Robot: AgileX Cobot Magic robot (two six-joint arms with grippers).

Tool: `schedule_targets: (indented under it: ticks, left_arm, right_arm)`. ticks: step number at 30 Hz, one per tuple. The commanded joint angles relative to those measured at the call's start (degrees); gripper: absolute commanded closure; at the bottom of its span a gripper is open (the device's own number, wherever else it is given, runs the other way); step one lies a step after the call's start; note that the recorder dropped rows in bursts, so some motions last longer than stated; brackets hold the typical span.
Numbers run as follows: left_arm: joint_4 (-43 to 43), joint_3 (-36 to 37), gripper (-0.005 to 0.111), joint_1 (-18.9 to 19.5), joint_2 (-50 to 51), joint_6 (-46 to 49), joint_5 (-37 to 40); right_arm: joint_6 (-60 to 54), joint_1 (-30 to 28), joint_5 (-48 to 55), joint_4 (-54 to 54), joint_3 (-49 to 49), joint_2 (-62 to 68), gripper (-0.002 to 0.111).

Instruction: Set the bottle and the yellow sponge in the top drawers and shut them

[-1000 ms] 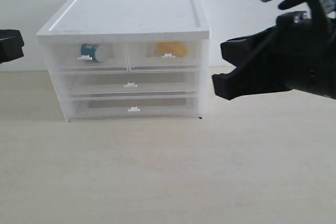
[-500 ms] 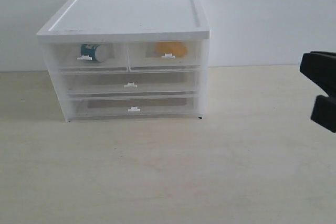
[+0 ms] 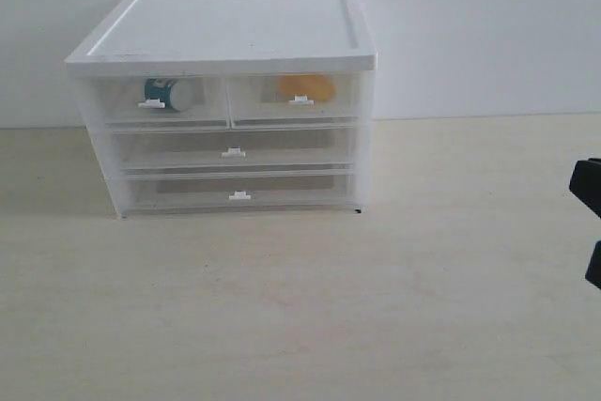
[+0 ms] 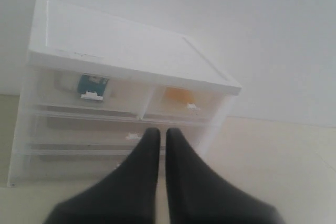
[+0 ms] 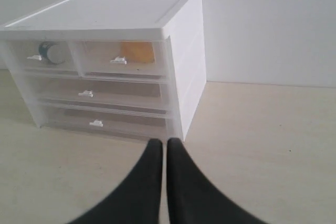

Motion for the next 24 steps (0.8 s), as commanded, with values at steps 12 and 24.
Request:
schedule_targets:
  ticks: [12,24]
  left_arm:
    - [-0.2,0.32,0.103,-0.26,-0.19,-0.72,0.34]
    - [0.06,0.32,0.103,3.6,-4.82,-0.02,4.5]
  right_arm:
    - [0.21,-0.23,0.19,-0.09,0.11,-0.4,0.108]
    - [0.24,-0.23,0.65,-0.09,0.11,-0.4,0.108]
